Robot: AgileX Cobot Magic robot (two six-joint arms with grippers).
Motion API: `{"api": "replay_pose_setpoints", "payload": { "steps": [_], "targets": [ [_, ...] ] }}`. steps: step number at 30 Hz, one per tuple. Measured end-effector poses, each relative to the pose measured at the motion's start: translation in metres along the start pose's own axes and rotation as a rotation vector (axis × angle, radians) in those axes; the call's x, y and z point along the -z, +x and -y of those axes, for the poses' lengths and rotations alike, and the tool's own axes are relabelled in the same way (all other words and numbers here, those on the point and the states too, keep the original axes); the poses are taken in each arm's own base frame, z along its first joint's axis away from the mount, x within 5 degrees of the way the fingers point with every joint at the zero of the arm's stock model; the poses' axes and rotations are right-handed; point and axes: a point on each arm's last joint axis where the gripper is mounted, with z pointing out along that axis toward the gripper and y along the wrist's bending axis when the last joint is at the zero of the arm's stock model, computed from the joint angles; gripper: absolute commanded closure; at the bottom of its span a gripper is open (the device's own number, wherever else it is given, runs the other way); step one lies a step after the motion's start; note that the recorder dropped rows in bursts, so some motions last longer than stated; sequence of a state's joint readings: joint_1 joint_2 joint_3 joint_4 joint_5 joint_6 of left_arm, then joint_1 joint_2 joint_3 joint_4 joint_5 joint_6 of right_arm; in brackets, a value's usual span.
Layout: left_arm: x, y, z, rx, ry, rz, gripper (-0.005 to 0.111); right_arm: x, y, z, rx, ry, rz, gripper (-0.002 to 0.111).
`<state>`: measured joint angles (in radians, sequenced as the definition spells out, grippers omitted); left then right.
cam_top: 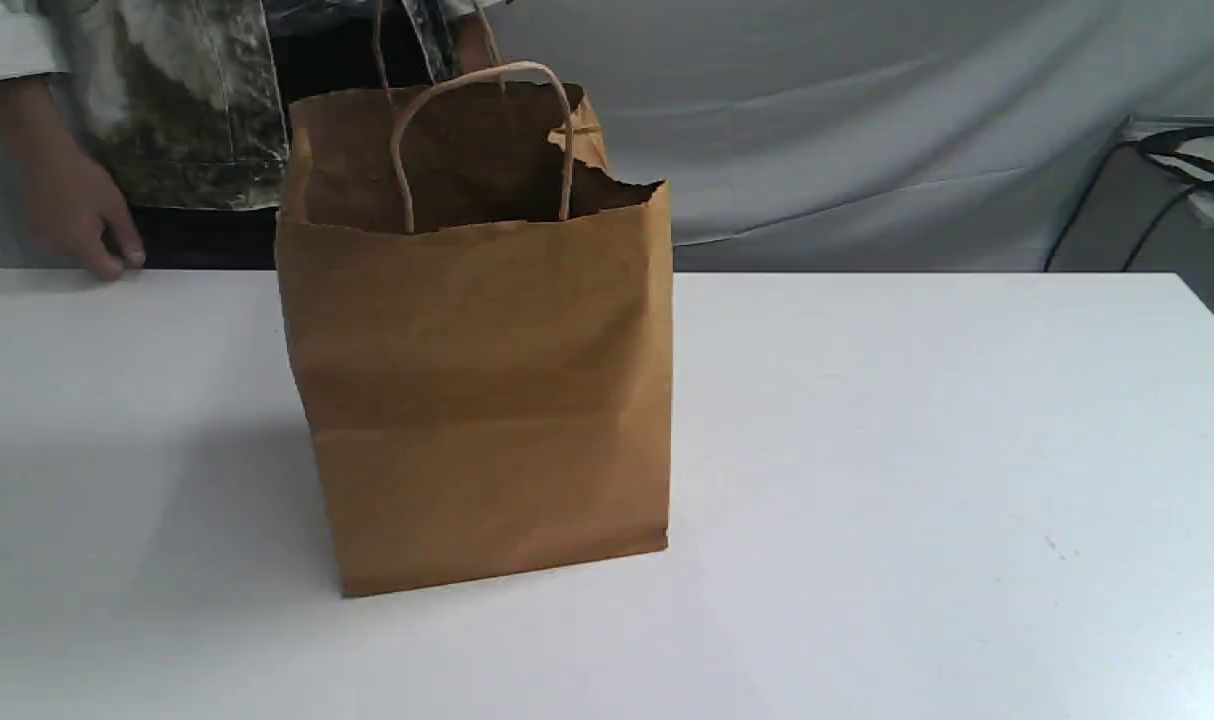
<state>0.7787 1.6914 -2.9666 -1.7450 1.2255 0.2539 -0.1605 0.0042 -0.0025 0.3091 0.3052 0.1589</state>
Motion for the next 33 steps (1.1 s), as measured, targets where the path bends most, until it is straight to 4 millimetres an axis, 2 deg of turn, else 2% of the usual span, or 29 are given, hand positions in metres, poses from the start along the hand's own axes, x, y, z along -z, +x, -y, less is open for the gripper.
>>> {"api": "replay_pose_setpoints", "payload": {
  "steps": [10, 13, 16, 18, 33],
  "targets": [
    [0.0000, 0.0000, 0.0000, 0.000, 0.000, 0.000, 0.043, 0.0001, 0.0043, 0.0006, 0.001, 0.006, -0.047, 0.108],
    [0.0000, 0.0000, 0.0000, 0.001, 0.000, 0.000, 0.043, 0.0001, 0.0039, 0.0026, 0.171, 0.025, -0.045, 0.108],
    [0.0000, 0.0000, 0.0000, 0.002, 0.000, 0.000, 0.043, 0.0002, 0.0019, 0.0053, 0.471, 0.052, -0.034, 0.108],
    [0.0000, 0.0000, 0.0000, 0.003, 0.000, 0.000, 0.043, 0.0002, 0.0013, 0.0056, 0.541, 0.056, -0.031, 0.108],
    [0.0000, 0.0000, 0.0000, 0.008, 0.000, 0.000, 0.043, 0.0002, 0.0009, 0.0055, 0.578, 0.056, -0.027, 0.108]
  ]
}}
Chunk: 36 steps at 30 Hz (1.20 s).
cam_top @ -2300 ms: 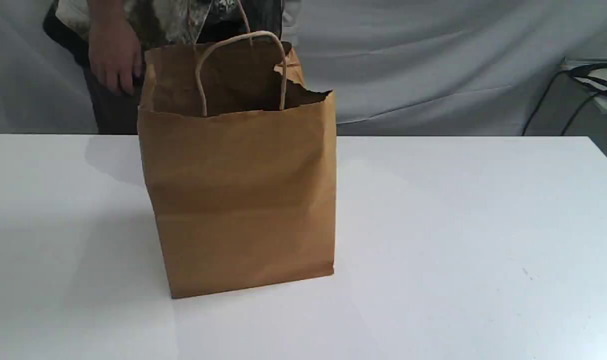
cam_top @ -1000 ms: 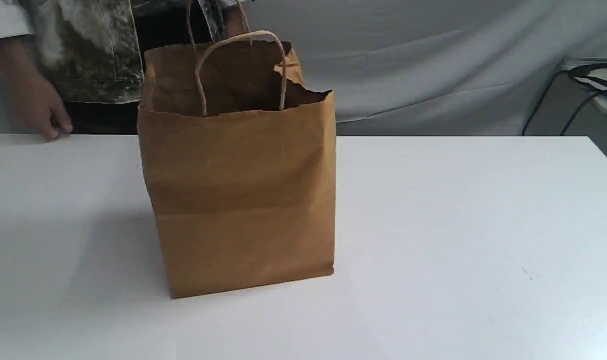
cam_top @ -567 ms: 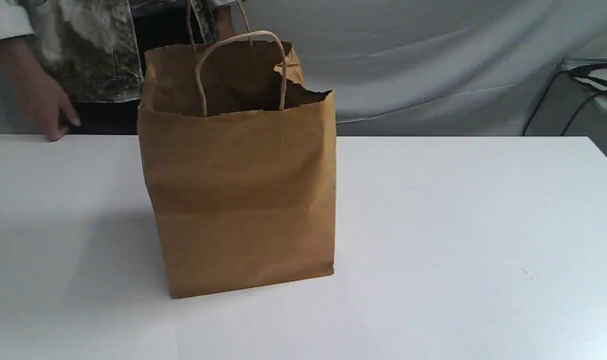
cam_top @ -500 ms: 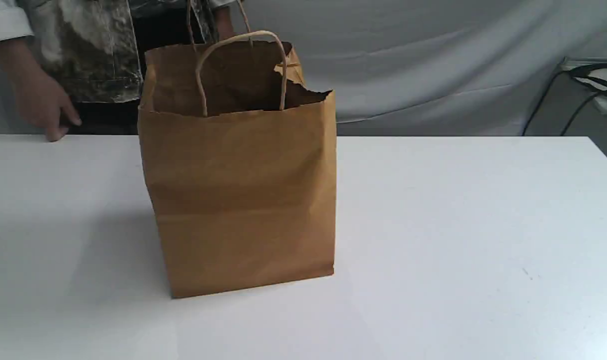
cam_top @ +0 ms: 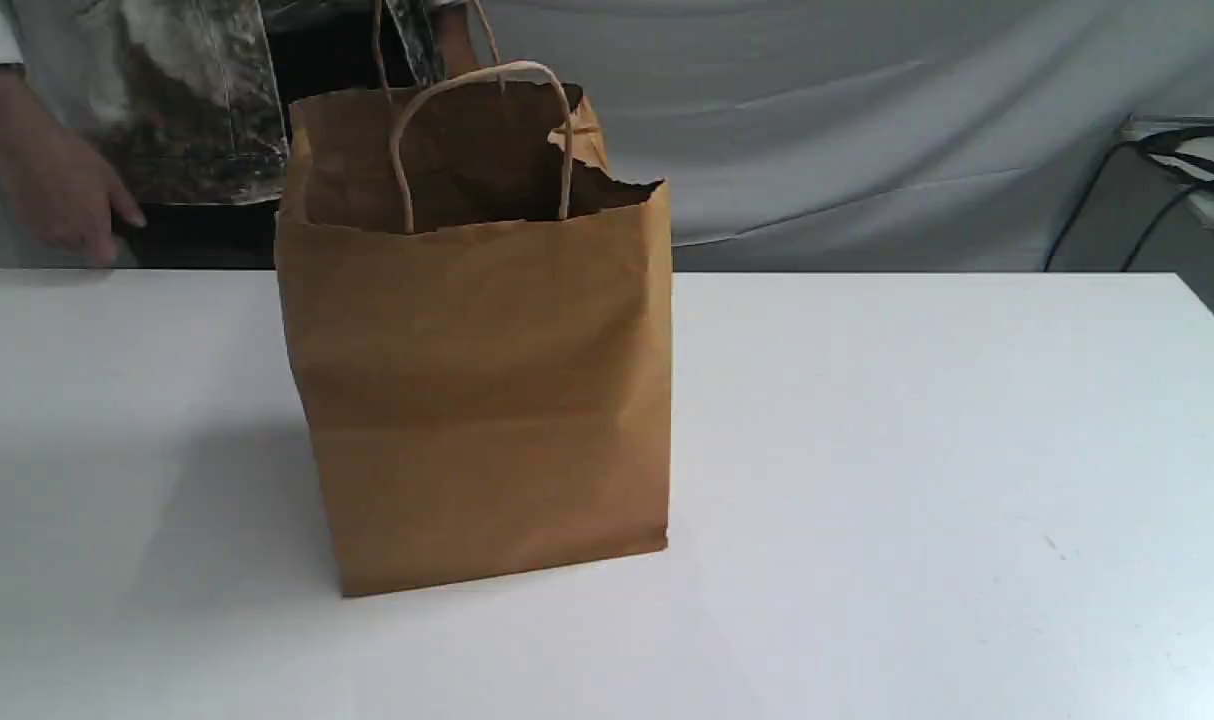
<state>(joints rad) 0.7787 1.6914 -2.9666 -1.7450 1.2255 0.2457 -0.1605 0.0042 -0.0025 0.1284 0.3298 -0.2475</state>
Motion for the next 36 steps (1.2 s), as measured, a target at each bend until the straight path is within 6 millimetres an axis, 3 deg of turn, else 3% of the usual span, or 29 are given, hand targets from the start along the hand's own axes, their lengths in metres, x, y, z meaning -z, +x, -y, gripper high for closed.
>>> {"api": "replay_pose_setpoints", "payload": {
  "steps": [13, 15, 20, 23, 36],
  "targets": [
    [0.000, 0.000, -0.002, -0.024, -0.020, -0.005, 0.044, 0.000, 0.000, 0.000, 0.004, 0.000, 0.000, 0.108],
    [0.000, 0.001, -0.004, -0.036, -0.048, -0.013, 0.050, 0.000, 0.000, 0.000, 0.002, 0.000, 0.000, 0.108],
    [0.001, 0.002, -0.011, -0.063, -0.115, -0.030, 0.091, 0.000, 0.000, 0.000, 0.002, 0.000, 0.000, 0.108],
    [0.001, 0.003, -0.013, -0.074, -0.146, -0.038, 0.106, 0.000, 0.000, 0.000, 0.002, 0.000, 0.000, 0.108],
    [0.006, 0.006, -0.032, -0.205, -0.337, -0.099, 0.107, 0.000, 0.000, 0.000, 0.001, 0.000, 0.000, 0.108]
  ]
}}
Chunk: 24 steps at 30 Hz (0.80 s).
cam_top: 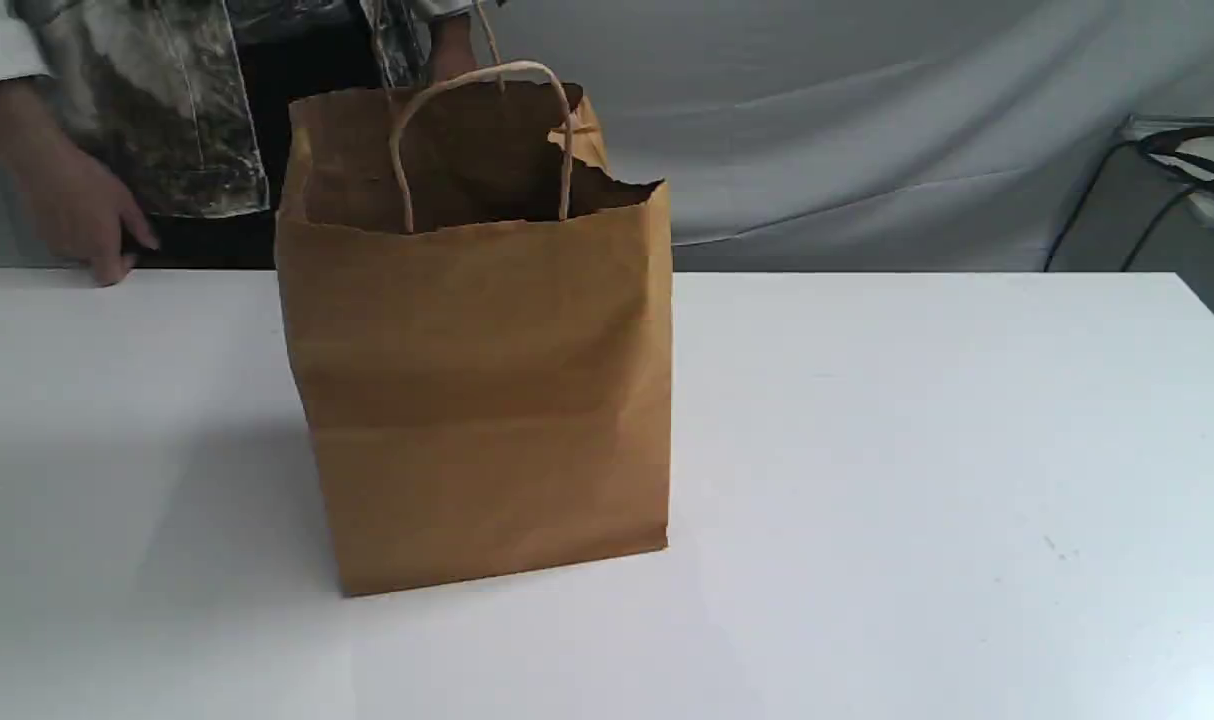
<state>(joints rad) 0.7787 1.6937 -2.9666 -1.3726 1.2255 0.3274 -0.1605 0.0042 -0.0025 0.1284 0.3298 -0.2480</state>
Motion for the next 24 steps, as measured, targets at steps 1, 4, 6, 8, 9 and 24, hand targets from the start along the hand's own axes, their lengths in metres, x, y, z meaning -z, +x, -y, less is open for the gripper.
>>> {"api": "replay_pose_setpoints", "payload": {
  "steps": [1, 4, 6, 8, 9, 24],
  "targets": [
    [0.000, 0.000, -0.001, -0.009, -0.007, -0.002, 0.107, 0.000, 0.000, 0.000, 0.000, 0.000, 0.000, 0.108],
    [0.000, 0.000, 0.001, -0.025, -0.014, -0.004, 0.107, 0.000, 0.000, 0.000, 0.000, 0.000, 0.000, 0.108],
    [0.001, -0.002, 0.003, -0.032, -0.029, -0.007, 0.107, 0.000, 0.000, 0.000, 0.000, 0.000, 0.000, 0.108],
    [0.003, -0.004, 0.008, 0.002, -0.049, -0.009, 0.107, 0.000, 0.000, 0.000, 0.000, 0.000, 0.000, 0.108],
    [0.003, -0.005, 0.010, 0.022, -0.052, -0.008, 0.107, 0.000, 0.000, 0.000, 0.000, 0.000, 0.000, 0.108],
    [0.022, -0.042, 0.069, 0.006, -0.163, 0.180, 0.107, 0.000, 0.000, 0.000, 0.000, 0.000, 0.000, 0.108]
  ]
}}
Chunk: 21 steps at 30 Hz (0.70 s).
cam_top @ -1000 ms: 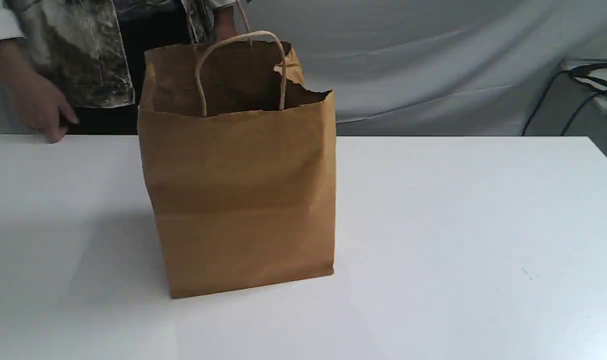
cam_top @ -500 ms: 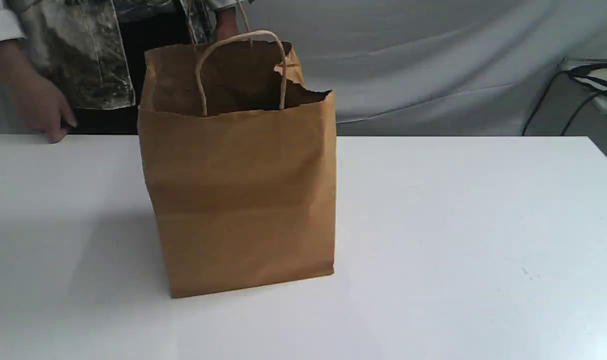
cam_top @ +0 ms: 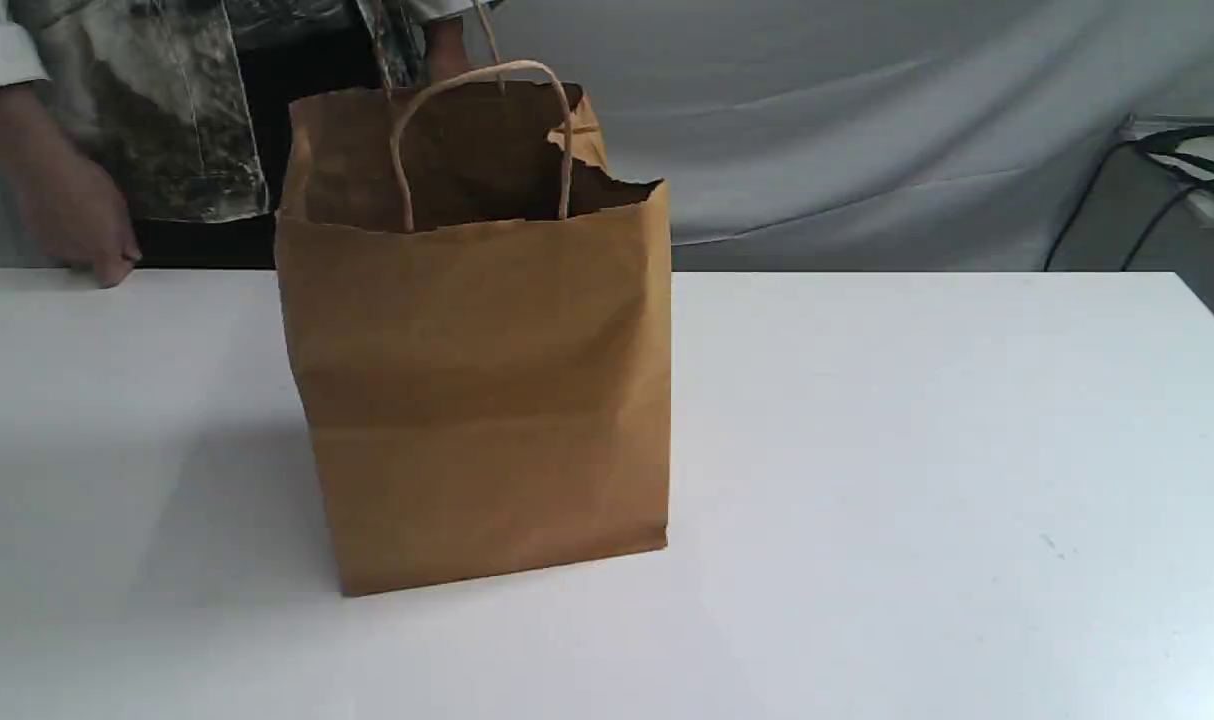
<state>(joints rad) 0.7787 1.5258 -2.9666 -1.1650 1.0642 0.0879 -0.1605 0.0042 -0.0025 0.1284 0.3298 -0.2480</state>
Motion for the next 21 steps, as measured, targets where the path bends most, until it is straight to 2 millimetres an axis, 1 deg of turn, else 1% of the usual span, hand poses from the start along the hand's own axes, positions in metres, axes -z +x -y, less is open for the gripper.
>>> {"api": "replay_pose_setpoints", "payload": {
  "steps": [1, 4, 5, 7, 9, 11, 12, 15, 17, 18, 19, 21],
  "targets": [
    [0.000, -0.007, 0.005, 0.043, 0.060, 0.079, 0.107, 0.000, 0.000, 0.000, 0.000, 0.000, 0.000, 0.108],
    [0.003, -0.024, 0.012, 0.153, 0.223, 0.273, 0.107, 0.000, 0.000, 0.000, 0.000, 0.000, 0.000, 0.108],
    [0.005, -0.029, 0.011, 0.182, 0.266, 0.333, 0.107, 0.000, 0.000, 0.000, 0.000, 0.000, 0.000, 0.108],
    [0.006, -0.033, 0.009, 0.212, 0.311, 0.402, 0.107, 0.000, 0.000, 0.000, 0.000, 0.000, 0.000, 0.108],
    [0.003, -0.030, 0.002, 0.241, 0.341, 0.388, 0.107, 0.000, 0.000, 0.000, 0.000, 0.000, 0.000, 0.108],
    [-0.005, -0.016, -0.010, 0.265, 0.377, 0.286, 0.107, 0.000, 0.000, 0.000, 0.000, 0.000, 0.000, 0.108],
    [-0.009, -0.008, -0.018, 0.271, 0.388, 0.229, 0.107, 0.000, 0.000, 0.000, 0.000, 0.000, 0.000, 0.108],
    [-0.020, 0.024, -0.054, 0.288, 0.397, 0.025, 0.107, 0.000, 0.000, 0.000, 0.000, 0.000, 0.000, 0.108],
    [-0.022, 0.043, -0.089, 0.318, 0.356, -0.069, 0.107, 0.000, 0.000, 0.000, 0.000, 0.000, 0.001, 0.108],
    [-0.023, 0.050, -0.103, 0.373, 0.333, -0.094, 0.107, 0.000, 0.000, 0.000, 0.000, 0.000, 0.001, 0.108],
    [-0.023, 0.058, -0.124, 0.455, 0.295, -0.117, 0.107, 0.000, 0.000, 0.000, 0.000, 0.000, 0.001, 0.108],
    [-0.021, 0.068, -0.150, 0.559, 0.237, -0.133, 0.107, 0.000, 0.000, 0.000, 0.000, 0.000, 0.001, 0.108]
  ]
}}
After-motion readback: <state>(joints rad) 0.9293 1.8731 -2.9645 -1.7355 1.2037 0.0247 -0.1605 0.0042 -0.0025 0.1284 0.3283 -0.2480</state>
